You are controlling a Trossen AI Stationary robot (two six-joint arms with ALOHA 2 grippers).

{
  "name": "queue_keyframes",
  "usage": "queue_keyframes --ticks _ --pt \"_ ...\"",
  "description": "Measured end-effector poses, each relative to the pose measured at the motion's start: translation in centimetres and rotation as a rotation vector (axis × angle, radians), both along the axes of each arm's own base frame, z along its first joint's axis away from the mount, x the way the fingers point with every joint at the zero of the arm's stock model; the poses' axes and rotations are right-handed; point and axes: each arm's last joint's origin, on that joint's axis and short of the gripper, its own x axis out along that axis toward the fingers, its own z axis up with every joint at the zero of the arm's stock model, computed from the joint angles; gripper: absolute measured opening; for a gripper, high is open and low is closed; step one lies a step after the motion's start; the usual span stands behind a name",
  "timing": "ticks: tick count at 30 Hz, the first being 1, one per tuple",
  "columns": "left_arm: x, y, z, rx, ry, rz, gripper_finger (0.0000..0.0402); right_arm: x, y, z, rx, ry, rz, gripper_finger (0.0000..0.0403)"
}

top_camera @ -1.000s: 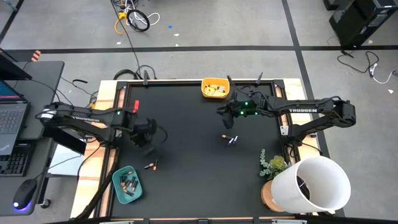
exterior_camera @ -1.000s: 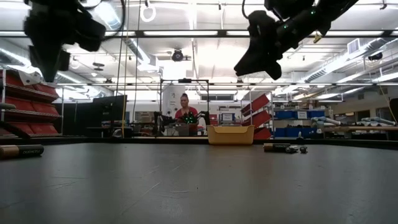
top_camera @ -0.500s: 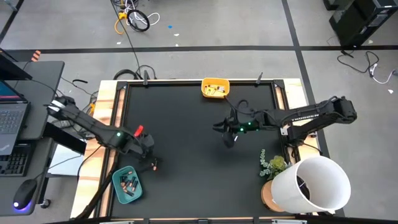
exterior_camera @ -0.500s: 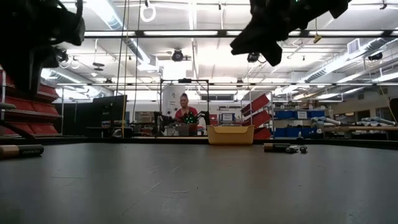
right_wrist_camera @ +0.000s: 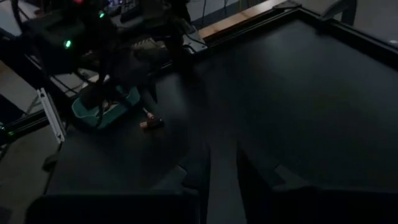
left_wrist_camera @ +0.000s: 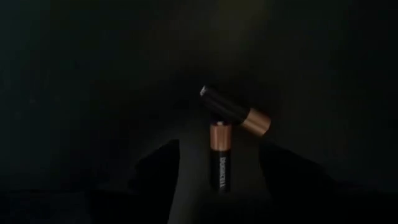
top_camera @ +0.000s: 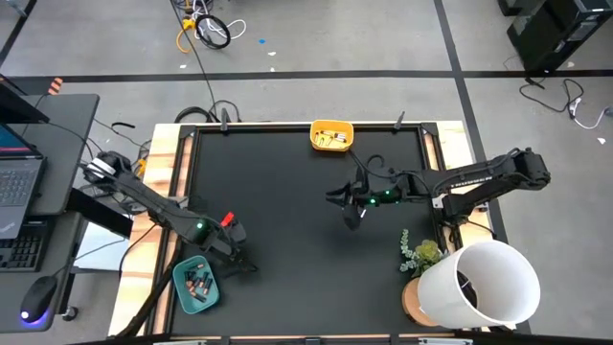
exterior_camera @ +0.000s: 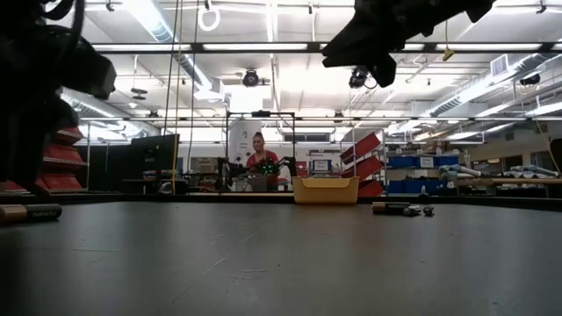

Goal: Sort batteries
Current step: Put the black battery into the green bin

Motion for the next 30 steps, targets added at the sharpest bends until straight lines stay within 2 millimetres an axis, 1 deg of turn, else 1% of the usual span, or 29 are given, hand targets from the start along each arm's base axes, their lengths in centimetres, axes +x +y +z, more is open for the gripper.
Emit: queue_keyframes --ticks 6,10,13,17,20,22,27,28,30 --pt "-0.1 -1.0 -1.1 0.005 0.063 -0.053 0.0224 0.0 -0.5 0.0 0.0 -0.003 -0.019 0.0066" --pt "-0.2 -1.6 -1.9 0.015 0.063 -0.075 0.0211 0.0 -0.7 0.0 -0.002 -0.003 -0.025 0.0066" --pt "-0.3 -1.5 -3.0 -0.012 0.046 -0.048 0.0204 0.0 -0.7 0.0 0.0 -0.004 -0.022 0.0066" --pt "-1.0 -1.1 -4.3 -0.035 0.044 0.026 0.019 0.0 -0.7 0.1 0.002 -0.007 -0.022 0.0066" --pt "-1.1 -0.9 -4.5 -0.037 0.052 0.047 0.0165 0.0 -0.7 0.1 0.003 -0.009 -0.019 0.0066" --pt "-1.2 -0.9 -4.5 -0.035 0.053 0.044 0.0142 0.1 -0.7 0.1 0.003 -0.011 -0.019 0.0066" --pt "-1.2 -0.8 -4.6 -0.025 0.058 0.022 0.0061 0.1 -0.7 0.1 0.001 -0.014 -0.018 0.0066" --pt "-1.3 -0.8 -4.6 -0.023 0.06 0.022 0.0053 0.1 -0.7 0.2 0.001 -0.016 -0.018 0.0066" --pt "-1.3 -0.8 -4.6 -0.02 0.065 0.023 0.0054 0.1 -0.7 0.2 0.001 -0.023 -0.018 0.0066"
